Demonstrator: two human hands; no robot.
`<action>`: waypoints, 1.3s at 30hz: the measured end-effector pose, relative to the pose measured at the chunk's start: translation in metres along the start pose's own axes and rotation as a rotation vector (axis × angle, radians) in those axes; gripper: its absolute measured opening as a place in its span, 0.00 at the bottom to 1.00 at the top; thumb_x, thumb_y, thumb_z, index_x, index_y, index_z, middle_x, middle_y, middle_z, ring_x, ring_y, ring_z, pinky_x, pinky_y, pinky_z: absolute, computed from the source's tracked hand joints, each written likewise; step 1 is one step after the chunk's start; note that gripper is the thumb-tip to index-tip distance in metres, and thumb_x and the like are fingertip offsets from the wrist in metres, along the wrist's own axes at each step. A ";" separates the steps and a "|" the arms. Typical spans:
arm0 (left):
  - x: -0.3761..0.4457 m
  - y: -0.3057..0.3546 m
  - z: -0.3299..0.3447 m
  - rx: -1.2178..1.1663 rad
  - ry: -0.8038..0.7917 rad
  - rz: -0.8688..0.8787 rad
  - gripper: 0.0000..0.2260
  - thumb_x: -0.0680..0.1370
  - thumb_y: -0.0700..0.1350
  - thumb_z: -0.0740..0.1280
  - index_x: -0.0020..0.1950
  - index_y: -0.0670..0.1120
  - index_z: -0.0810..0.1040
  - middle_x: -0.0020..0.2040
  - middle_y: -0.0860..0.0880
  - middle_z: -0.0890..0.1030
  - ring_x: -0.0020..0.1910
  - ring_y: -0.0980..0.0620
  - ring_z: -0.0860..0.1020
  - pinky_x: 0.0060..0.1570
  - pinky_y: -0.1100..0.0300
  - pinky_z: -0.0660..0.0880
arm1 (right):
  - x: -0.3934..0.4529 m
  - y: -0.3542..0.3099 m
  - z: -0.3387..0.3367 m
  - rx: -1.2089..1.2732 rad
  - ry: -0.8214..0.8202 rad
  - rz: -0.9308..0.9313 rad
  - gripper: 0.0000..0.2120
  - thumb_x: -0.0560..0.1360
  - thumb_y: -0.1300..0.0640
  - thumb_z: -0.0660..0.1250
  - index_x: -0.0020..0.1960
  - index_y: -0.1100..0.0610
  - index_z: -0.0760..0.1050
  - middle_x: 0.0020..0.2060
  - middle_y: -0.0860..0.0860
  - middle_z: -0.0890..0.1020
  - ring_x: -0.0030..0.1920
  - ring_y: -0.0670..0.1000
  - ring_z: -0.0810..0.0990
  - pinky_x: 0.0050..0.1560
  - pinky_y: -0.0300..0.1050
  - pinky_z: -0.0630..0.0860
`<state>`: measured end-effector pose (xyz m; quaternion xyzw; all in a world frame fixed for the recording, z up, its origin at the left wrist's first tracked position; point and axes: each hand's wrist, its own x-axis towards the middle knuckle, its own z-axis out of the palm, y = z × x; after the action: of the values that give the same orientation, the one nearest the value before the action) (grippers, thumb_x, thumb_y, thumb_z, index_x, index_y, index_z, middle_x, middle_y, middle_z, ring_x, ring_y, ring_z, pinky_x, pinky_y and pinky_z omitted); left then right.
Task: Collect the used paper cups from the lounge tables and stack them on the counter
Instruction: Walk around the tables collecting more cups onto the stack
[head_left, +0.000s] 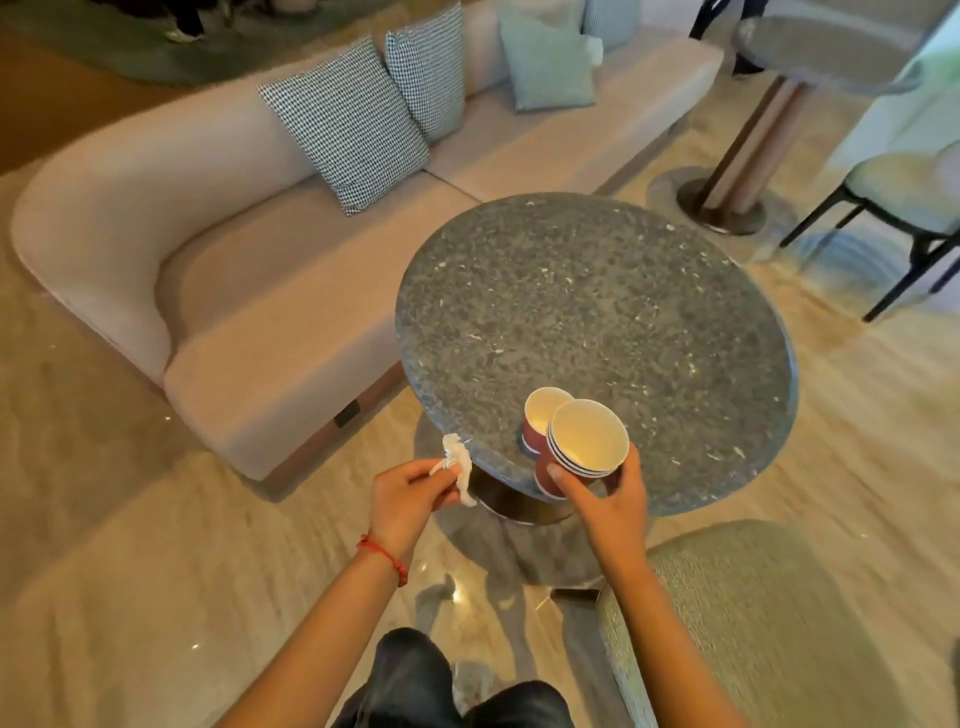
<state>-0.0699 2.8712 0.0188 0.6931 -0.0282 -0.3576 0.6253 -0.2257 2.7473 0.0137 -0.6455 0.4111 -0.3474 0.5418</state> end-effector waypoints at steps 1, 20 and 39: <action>0.007 0.002 0.003 0.012 -0.017 -0.002 0.09 0.72 0.38 0.71 0.33 0.50 0.83 0.29 0.52 0.83 0.30 0.57 0.80 0.33 0.69 0.77 | 0.006 0.000 0.001 -0.004 0.012 0.001 0.30 0.62 0.53 0.79 0.54 0.30 0.68 0.50 0.27 0.76 0.54 0.31 0.74 0.48 0.25 0.72; 0.085 0.028 0.025 0.068 -0.104 -0.067 0.07 0.72 0.35 0.70 0.36 0.46 0.82 0.28 0.51 0.82 0.28 0.58 0.80 0.34 0.66 0.79 | 0.091 0.028 0.036 -0.072 0.072 0.099 0.31 0.64 0.55 0.78 0.61 0.43 0.66 0.53 0.34 0.74 0.53 0.27 0.71 0.46 0.21 0.68; 0.104 0.031 0.028 0.117 -0.169 -0.075 0.13 0.72 0.35 0.70 0.31 0.50 0.83 0.28 0.51 0.83 0.28 0.59 0.80 0.31 0.69 0.76 | 0.077 0.071 0.046 -0.092 0.121 0.221 0.35 0.63 0.61 0.79 0.61 0.42 0.64 0.55 0.36 0.73 0.54 0.29 0.72 0.49 0.23 0.69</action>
<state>0.0050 2.7904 -0.0001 0.6964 -0.0757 -0.4355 0.5654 -0.1633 2.6909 -0.0642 -0.5983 0.5273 -0.3048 0.5206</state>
